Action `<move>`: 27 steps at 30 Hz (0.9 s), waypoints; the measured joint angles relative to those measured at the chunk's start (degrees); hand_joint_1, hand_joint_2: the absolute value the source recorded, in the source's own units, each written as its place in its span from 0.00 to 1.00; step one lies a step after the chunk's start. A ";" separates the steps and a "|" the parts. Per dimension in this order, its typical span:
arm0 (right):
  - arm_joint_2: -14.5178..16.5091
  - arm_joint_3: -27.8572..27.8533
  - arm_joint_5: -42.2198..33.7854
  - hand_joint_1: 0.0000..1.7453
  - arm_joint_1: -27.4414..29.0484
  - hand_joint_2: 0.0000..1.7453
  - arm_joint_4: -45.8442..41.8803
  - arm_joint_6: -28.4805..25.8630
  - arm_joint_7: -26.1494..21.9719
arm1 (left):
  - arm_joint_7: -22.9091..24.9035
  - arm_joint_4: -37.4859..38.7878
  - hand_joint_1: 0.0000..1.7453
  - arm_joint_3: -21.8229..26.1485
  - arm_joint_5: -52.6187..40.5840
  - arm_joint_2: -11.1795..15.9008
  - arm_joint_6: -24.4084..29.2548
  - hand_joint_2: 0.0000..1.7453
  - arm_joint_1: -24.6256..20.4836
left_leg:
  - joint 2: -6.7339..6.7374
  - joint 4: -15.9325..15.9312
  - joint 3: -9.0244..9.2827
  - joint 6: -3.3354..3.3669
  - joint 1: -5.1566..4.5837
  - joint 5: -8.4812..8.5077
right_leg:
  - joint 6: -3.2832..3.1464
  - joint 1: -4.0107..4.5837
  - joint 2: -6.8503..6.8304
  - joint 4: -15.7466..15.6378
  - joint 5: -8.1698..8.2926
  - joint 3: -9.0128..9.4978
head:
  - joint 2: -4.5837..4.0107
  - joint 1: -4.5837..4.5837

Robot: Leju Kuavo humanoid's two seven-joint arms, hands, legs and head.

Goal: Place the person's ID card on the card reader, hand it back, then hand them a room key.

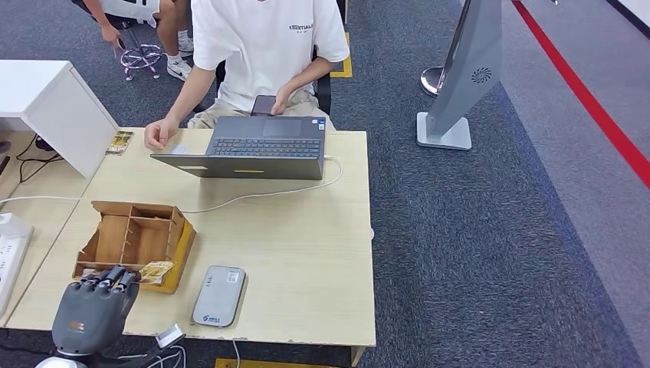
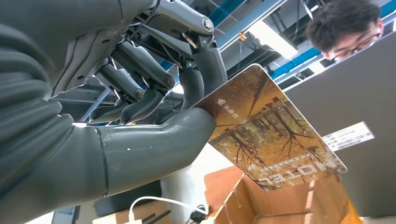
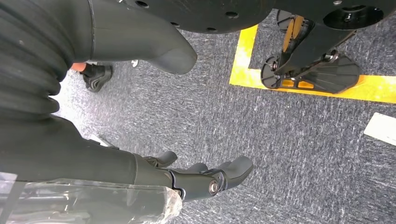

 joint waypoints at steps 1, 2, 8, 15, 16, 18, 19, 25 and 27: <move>0.00 -0.01 0.00 0.00 0.01 1.00 0.00 0.00 0.00 | 0.01 -0.23 1.00 -0.24 0.00 0.17 0.00 1.00 0.06 | 0.00 0.00 0.00 0.00 0.00 0.00 | 0.00 0.00 0.00 0.00 0.00 0.00 | 0.00 0.01; 0.00 -0.01 0.00 0.00 0.02 1.00 0.00 0.00 0.00 | 0.02 -0.43 1.00 -0.45 0.00 0.32 0.00 1.00 0.10 | 0.00 0.00 0.00 0.00 0.00 0.00 | 0.00 0.00 0.00 0.00 0.00 0.00 | 0.00 0.01; 0.00 -0.04 0.00 0.00 0.03 1.00 0.00 0.00 0.00 | 0.04 -1.16 1.00 -1.03 0.00 0.67 0.00 1.00 0.19 | 0.00 0.00 -0.01 0.00 0.00 0.00 | 0.00 0.00 0.00 0.00 0.00 0.00 | 0.00 0.02; 0.00 -0.37 -0.29 0.00 0.03 1.00 -0.01 0.01 0.00 | 1.11 -2.37 1.00 -2.14 -1.29 1.49 0.39 1.00 0.59 | 0.00 0.00 0.00 0.00 0.01 0.00 | 0.00 0.00 0.00 0.00 0.00 0.00 | 0.00 0.01; 0.00 -0.53 -0.47 0.00 0.04 1.00 -0.01 0.00 -0.01 | 1.98 -3.57 1.00 -2.81 -2.30 2.01 0.04 1.00 0.90 | 0.00 0.00 0.00 0.00 0.01 0.00 | 0.00 0.00 0.00 0.00 0.00 0.00 | 0.00 0.01; 0.00 -0.87 -0.86 0.00 0.05 1.00 -0.02 0.00 -0.05 | 3.90 -7.13 1.00 -4.65 -4.47 3.41 -1.98 1.00 1.52 | -0.01 0.00 -0.01 0.00 0.01 0.00 | 0.00 0.00 0.00 0.00 0.00 0.00 | 0.00 0.03; 0.00 -1.04 -1.01 0.00 0.06 1.00 -0.02 0.00 -0.09 | 4.66 -9.19 1.00 -5.77 -5.37 4.24 -3.50 1.00 1.72 | -0.01 0.00 -0.01 0.00 0.01 0.00 | 0.00 0.00 -0.01 0.00 0.00 0.00 | 0.00 0.03; 0.00 -1.82 -1.10 0.00 0.12 1.00 -0.02 0.21 -0.26 | 7.26 -19.24 1.00 -11.66 -6.36 9.64 -9.73 1.00 0.91 | -0.04 0.02 0.02 0.01 0.00 0.01 | 0.00 0.00 -0.03 -0.02 0.00 -0.11 | 0.00 0.00; 0.01 -1.62 0.50 0.00 0.04 1.00 -0.02 0.72 -0.22 | 9.03 -18.24 1.00 -12.18 -5.23 9.43 -10.00 1.00 -5.33 | -0.48 0.04 -0.09 0.06 -0.01 0.21 | 0.01 -0.01 -0.45 -0.05 0.00 -0.22 | 0.00 -0.07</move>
